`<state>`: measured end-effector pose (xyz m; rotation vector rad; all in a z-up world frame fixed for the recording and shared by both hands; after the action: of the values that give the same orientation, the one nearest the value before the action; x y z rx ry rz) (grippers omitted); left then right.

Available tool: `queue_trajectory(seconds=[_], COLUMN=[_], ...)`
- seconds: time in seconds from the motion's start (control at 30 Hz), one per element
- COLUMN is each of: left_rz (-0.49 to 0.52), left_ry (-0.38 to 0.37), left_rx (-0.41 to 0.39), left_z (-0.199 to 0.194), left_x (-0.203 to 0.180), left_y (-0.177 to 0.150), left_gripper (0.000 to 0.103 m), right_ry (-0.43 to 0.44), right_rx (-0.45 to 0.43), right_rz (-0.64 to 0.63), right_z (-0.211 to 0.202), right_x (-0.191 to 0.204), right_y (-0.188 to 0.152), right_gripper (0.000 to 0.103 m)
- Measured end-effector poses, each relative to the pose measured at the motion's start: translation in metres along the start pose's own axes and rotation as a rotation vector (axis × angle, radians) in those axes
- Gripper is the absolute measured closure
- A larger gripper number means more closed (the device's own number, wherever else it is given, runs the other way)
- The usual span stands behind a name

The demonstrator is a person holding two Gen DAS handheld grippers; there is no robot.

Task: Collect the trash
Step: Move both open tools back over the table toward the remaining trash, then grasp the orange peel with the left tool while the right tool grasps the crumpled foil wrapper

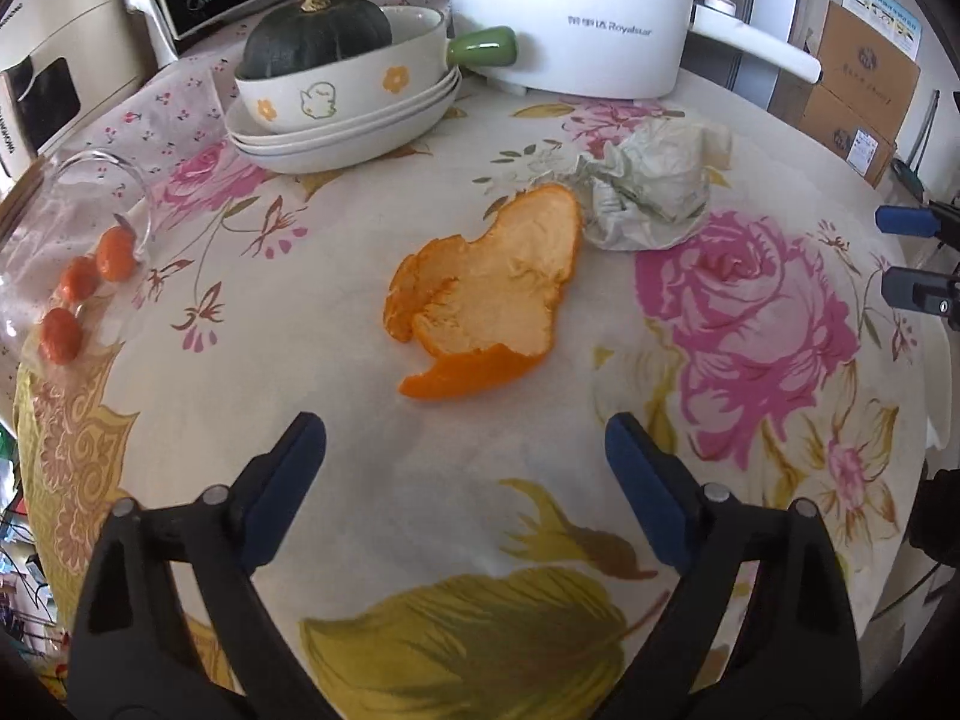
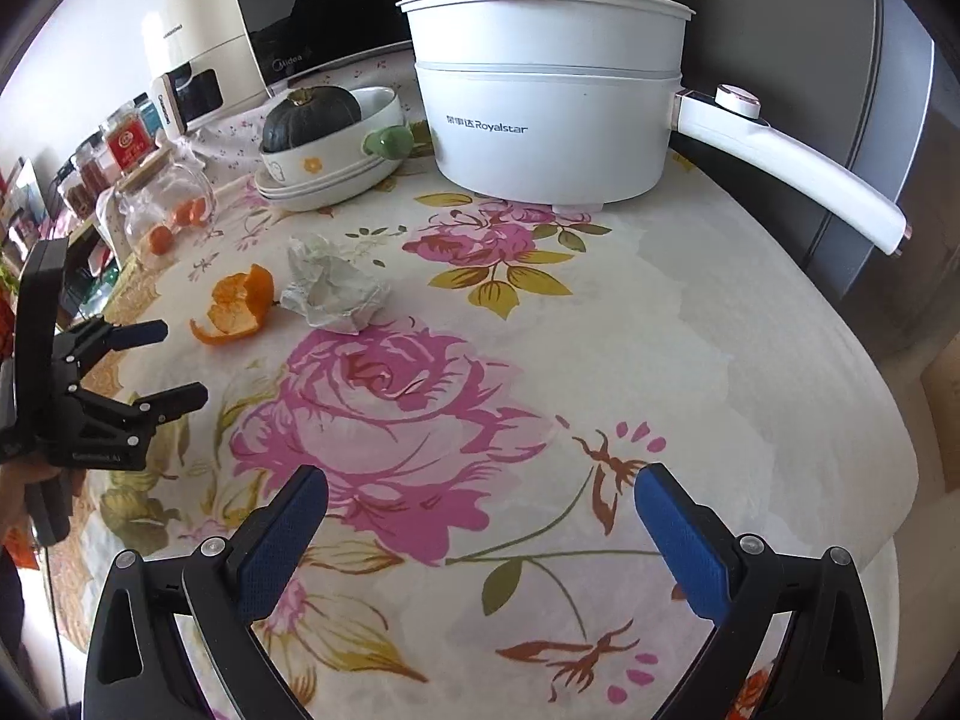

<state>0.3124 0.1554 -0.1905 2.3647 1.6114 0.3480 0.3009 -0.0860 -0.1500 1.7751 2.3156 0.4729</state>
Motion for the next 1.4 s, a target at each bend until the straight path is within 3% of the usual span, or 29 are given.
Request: queue_trajectory(seconds=[0.1, 0.23, 0.3, 0.37, 0.57, 0.63, 0.73, 1.03, 1.23, 1.3, 1.4], left_rz=[0.004, 0.054, 0.083, 0.102, 0.110, 0.080, 0.010, -0.193, -0.305, -0.328, -0.345], left_ry=[-0.073, -0.113, -0.135, -0.171, -0.229, -0.235, -0.217, -0.208, -0.230, -0.228, -0.214], left_rx=[-0.029, -0.070, -0.085, -0.098, -0.118, -0.149, -0.165, -0.189, -0.194, -0.184, -0.172], left_z=[0.007, 0.009, 0.010, 0.009, 0.008, 0.003, 0.000, -0.019, -0.029, -0.030, -0.033], left_x=[0.009, 0.011, 0.009, 0.009, 0.010, 0.013, 0.019, 0.045, 0.059, 0.061, 0.062], left_y=[0.006, 0.015, 0.021, 0.025, 0.032, 0.031, 0.026, -0.006, -0.034, -0.042, -0.049], left_gripper=[0.014, 0.015, 0.022, 0.039, 0.064, 0.078, 0.085, 0.088, 0.088, 0.088, 0.088], right_ry=[-0.022, -0.030, -0.023, -0.016, -0.018, -0.020, -0.014, 0.030, -0.028, -0.037, -0.057], right_rx=[-0.005, 0.008, 0.013, 0.018, 0.016, 0.015, 0.005, -0.028, -0.034, -0.027, -0.017], right_rz=[-0.014, -0.032, -0.033, -0.039, -0.073, -0.074, -0.066, -0.091, -0.160, -0.154, -0.141], right_z=[0.010, 0.025, 0.031, 0.035, 0.042, 0.044, 0.044, 0.053, 0.072, 0.079, 0.086], right_x=[0.000, 0.007, 0.012, 0.017, 0.032, 0.035, 0.039, 0.073, 0.105, 0.109, 0.112], right_y=[0.010, 0.021, 0.026, 0.030, 0.040, 0.044, 0.048, 0.069, 0.091, 0.095, 0.098], right_gripper=[0.000, 0.000, 0.000, 0.000, 0.000, 0.000, 0.000, 0.000, 0.002, 0.006, 0.022])
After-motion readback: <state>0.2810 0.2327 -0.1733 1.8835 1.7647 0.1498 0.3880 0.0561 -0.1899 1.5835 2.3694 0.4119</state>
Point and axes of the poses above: each gripper's, at about its wrist camera, not at the fingertips, and z roughly the way its jaws point, x to its left, y to its top, the point moved 3 cm from there along z, roughly the way its jaws point, and after that the axes turned 13 degrees about x, right-handed, at the moved point
